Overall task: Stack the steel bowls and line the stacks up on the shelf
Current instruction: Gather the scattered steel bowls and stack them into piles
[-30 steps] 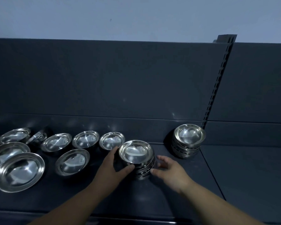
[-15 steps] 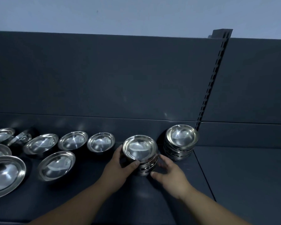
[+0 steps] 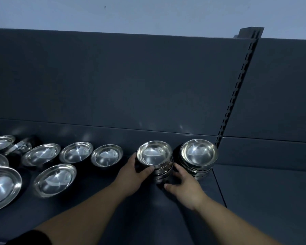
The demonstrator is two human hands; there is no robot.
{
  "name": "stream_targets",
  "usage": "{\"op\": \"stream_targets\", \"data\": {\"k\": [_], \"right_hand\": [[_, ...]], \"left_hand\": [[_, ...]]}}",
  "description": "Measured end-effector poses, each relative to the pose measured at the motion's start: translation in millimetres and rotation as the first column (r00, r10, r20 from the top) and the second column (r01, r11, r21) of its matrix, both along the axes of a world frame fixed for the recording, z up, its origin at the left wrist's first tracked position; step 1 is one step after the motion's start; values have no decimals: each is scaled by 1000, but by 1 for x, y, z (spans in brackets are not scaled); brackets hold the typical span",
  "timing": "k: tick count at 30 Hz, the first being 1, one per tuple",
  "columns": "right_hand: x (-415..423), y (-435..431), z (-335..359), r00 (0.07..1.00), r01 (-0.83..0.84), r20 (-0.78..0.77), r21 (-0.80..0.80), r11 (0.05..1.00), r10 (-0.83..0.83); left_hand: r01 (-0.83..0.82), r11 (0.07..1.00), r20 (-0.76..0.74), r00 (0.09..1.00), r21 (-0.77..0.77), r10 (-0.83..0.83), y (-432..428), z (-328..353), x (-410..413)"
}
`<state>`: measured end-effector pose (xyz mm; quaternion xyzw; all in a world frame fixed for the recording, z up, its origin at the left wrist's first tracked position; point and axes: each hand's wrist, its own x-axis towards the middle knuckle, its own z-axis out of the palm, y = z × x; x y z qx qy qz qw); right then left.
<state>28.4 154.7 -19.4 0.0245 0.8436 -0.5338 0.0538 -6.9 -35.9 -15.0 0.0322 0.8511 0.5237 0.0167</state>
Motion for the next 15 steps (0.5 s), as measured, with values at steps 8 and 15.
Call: {"op": "stream_targets", "data": {"k": [8, 15], "right_hand": [[12, -12, -16, 997, 13, 70, 205, 979, -28], [20, -63, -12, 991, -124, 97, 356, 926, 95]], "left_hand": [[-33, 999, 63, 997, -36, 35, -16, 0, 17], [-81, 920, -137, 990, -383, 30, -75, -3, 56]]}}
